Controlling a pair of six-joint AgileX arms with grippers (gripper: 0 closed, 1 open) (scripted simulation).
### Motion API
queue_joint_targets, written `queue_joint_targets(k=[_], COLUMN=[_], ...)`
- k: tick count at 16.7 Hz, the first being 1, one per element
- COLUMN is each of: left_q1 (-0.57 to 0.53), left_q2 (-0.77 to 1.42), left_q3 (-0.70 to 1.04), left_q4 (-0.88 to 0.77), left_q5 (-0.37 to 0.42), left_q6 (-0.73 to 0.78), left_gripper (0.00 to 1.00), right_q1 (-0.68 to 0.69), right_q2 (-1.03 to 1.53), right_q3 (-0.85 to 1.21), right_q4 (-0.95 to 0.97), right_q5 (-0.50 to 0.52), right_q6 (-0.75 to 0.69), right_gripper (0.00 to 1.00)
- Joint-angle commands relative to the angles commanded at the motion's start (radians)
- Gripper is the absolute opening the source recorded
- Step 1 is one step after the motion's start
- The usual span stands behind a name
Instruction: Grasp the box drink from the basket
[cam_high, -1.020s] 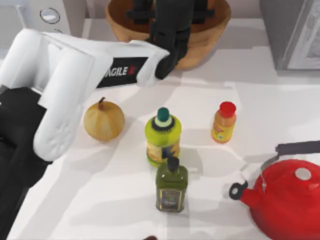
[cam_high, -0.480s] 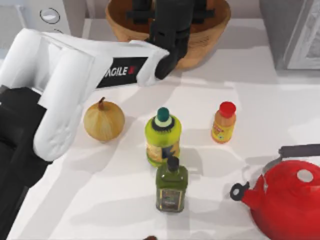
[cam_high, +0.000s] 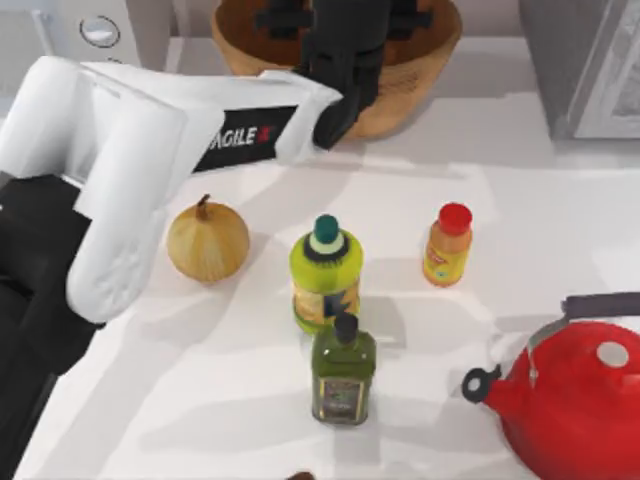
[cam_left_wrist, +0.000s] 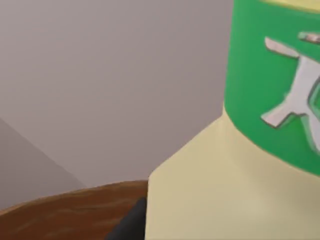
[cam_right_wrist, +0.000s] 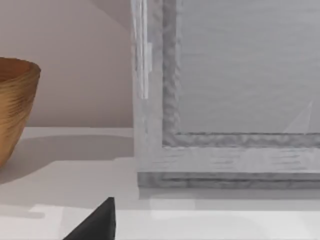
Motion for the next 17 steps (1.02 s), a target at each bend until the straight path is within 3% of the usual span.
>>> queue_joint_targets(k=[9, 17], left_q1=[0.003, 0.001], left_q2=[-0.104, -0.124], left_q3=[0.316, 0.332], left_q4=[-0.437, -0.461], left_q5=[-0.006, -0.008], left_q6=[-0.002, -0.002], left_gripper=[0.00, 0.00], right_q1=[0.000, 0.000], right_q2=[0.000, 0.000], right_q3=[0.000, 0.000], right_q4=[0.000, 0.000], right_q5=[0.000, 0.000], right_q6=[0.000, 0.000], right_gripper=[1.00, 1.00])
